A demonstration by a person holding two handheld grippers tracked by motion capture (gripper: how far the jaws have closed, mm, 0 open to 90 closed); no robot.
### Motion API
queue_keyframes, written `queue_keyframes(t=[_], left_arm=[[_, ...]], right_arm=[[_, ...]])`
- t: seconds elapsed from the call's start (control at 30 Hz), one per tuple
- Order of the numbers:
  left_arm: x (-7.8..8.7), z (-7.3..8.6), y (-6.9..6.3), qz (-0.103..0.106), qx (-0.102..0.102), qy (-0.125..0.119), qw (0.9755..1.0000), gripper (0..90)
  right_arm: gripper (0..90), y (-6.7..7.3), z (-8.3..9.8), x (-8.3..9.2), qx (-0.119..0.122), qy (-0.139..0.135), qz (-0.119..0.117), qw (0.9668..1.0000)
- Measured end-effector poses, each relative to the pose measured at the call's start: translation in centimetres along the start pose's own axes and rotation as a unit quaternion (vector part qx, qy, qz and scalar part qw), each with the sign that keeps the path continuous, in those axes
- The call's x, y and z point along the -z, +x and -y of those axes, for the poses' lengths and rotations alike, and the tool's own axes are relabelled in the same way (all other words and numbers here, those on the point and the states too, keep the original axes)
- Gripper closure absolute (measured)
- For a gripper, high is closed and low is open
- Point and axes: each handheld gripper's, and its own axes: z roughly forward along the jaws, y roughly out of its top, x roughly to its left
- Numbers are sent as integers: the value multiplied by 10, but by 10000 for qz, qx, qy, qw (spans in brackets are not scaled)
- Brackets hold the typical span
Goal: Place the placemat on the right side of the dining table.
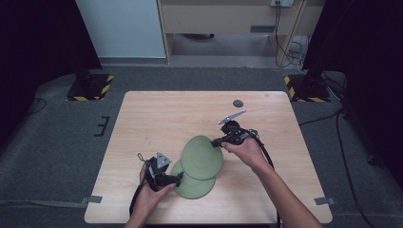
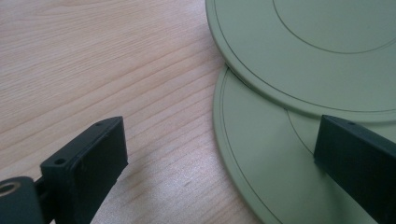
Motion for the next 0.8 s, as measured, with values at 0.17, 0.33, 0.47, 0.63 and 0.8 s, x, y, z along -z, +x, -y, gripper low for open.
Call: queue_keyframes(t=[0.17, 0.33, 0.47, 0.63, 0.8], left_arm=[[4, 0, 3, -16, -77, -30, 10000, 21], [10, 1, 15, -171, 113, -143, 9997, 22], [14, 4, 29, -363, 284, -155, 9988, 23], [17, 6, 41, -585, 399, -139, 9974, 26], [17, 9, 51, -841, 499, -100, 9952, 29]], right_arm=[[859, 4, -2, 5, -8, -94, -63, 9999], [859, 8, -2, 12, 28, -161, -126, 9998], [860, 10, -4, 20, 56, -267, -135, 9995], [860, 17, -9, 32, 105, -417, -177, 9989], [862, 26, -16, 41, 233, -537, -189, 9981]])
